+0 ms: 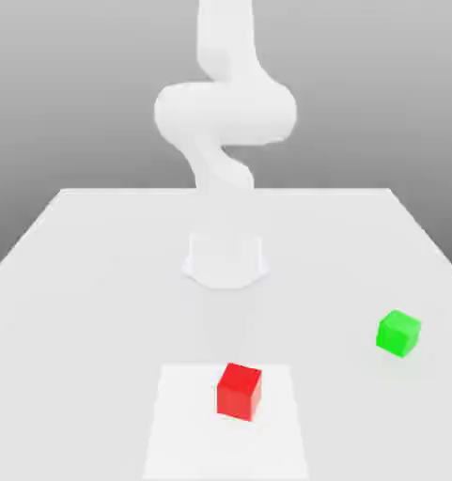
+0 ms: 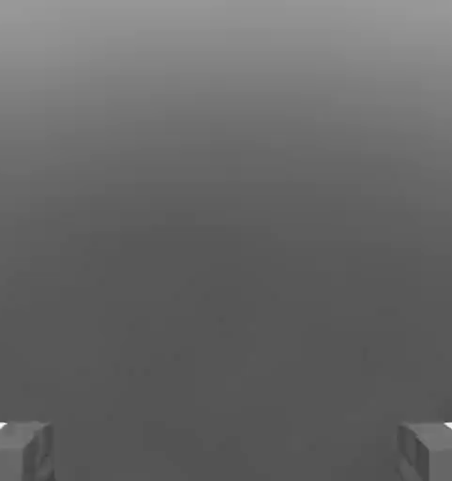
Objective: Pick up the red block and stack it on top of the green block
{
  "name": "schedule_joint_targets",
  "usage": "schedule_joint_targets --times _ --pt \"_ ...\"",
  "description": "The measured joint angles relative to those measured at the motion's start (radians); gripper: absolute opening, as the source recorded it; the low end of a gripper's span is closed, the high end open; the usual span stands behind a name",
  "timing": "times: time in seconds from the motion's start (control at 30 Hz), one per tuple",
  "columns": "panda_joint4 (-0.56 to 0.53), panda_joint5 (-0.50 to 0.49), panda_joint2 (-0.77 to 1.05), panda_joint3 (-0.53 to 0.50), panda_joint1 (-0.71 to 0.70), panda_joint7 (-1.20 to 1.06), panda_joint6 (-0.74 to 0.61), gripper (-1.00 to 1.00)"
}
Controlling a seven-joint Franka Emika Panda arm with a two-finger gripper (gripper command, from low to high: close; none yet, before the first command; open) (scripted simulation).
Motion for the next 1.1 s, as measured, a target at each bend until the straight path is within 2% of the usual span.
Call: schedule_joint_targets --times 0.23,0.4,0.53,0.63,0.7,1.03,1.07,1.1 --pt "-0.149 0.139 0.275 -0.039 0.059 0.019 0.144 0.0" --pt "-0.257 0.175 0.47 -0.017 0.077 0.08 0.254 0.0" --pt "-0.347 0.12 0.613 0.015 0.064 0.19 0.351 0.0" --pt "-0.411 -0.003 0.701 0.011 0.053 0.327 0.421 0.0" --pt "-0.419 -0.04 0.743 0.005 0.05 0.363 0.457 0.0" --pt "-0.396 -0.037 0.958 0.017 0.046 0.364 0.64 0.0" --pt "-0.395 -0.035 0.97 0.018 0.045 0.364 0.65 -1.0" --pt "-0.395 -0.035 0.97 0.018 0.045 0.364 0.65 -1.0"
